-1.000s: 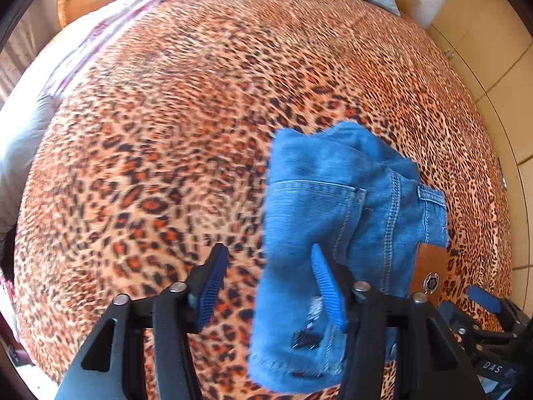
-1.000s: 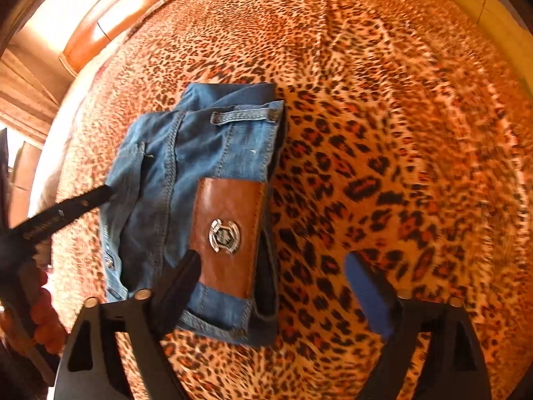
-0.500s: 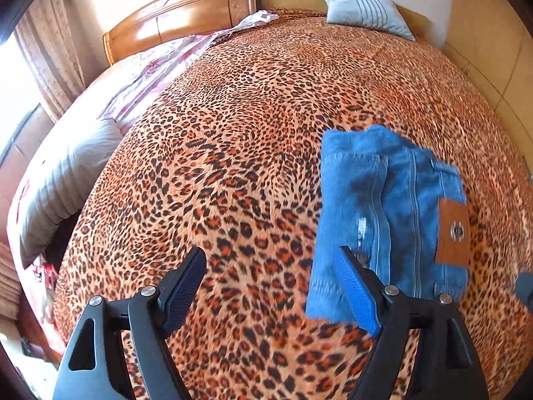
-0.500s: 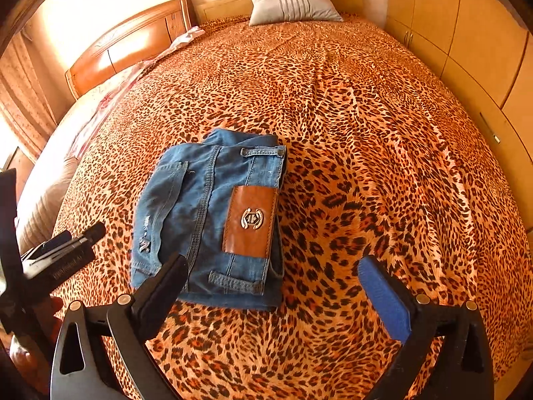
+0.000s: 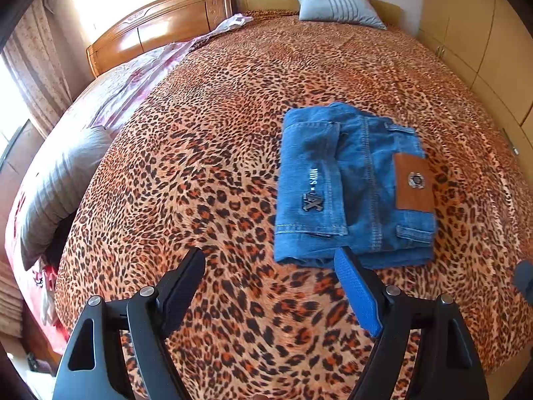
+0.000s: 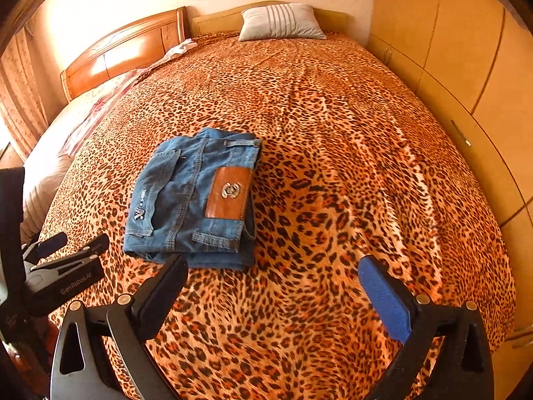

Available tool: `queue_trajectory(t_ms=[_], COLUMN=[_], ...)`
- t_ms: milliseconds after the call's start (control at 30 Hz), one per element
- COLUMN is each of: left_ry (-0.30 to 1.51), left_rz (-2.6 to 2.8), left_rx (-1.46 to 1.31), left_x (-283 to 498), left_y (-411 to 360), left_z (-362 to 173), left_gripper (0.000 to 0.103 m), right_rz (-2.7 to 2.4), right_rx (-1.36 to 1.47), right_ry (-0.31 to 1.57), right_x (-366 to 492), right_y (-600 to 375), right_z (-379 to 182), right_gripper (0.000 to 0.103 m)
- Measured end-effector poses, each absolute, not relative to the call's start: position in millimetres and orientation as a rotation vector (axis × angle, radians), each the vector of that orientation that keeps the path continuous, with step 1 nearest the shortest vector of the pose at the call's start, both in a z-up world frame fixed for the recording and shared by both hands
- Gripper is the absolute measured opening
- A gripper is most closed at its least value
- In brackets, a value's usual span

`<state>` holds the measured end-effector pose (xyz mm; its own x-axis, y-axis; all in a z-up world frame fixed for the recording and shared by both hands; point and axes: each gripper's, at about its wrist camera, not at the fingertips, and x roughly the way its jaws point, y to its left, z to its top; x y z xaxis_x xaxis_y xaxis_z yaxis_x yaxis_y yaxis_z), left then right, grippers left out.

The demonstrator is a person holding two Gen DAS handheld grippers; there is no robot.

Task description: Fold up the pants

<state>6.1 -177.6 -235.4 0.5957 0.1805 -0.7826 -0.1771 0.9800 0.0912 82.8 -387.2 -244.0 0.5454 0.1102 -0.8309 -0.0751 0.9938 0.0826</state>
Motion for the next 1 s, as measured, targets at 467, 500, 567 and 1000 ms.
queue_trajectory(t_ms=[467, 500, 567, 1000], left_ry=[0.868, 0.864, 0.862, 0.860], left_rz=[0.083, 0.078, 0.070, 0.076], left_rx=[-0.005, -0.006, -0.006, 0.011], left_x=[-23.0, -25.4, -27.4, -41.5], left_y=[-200.0, -200.9, -203.4, -212.2], left_z=[-216.3, -215.0, -213.7, -211.3], left_gripper=[0.080, 0.080, 0.080, 0.080], right_rz=[0.051, 0.051, 0.052, 0.090], right_rx=[0.059, 0.056, 0.052, 0.045], right_ry=[0.997, 0.994, 0.990, 0.972], right_x=[52.7, 52.3, 51.9, 48.3], right_y=[-419.7, -420.3, -421.5, -426.1], right_z=[-248.5, -247.5, -246.2, -245.6], right_gripper=[0.103, 0.103, 0.103, 0.103])
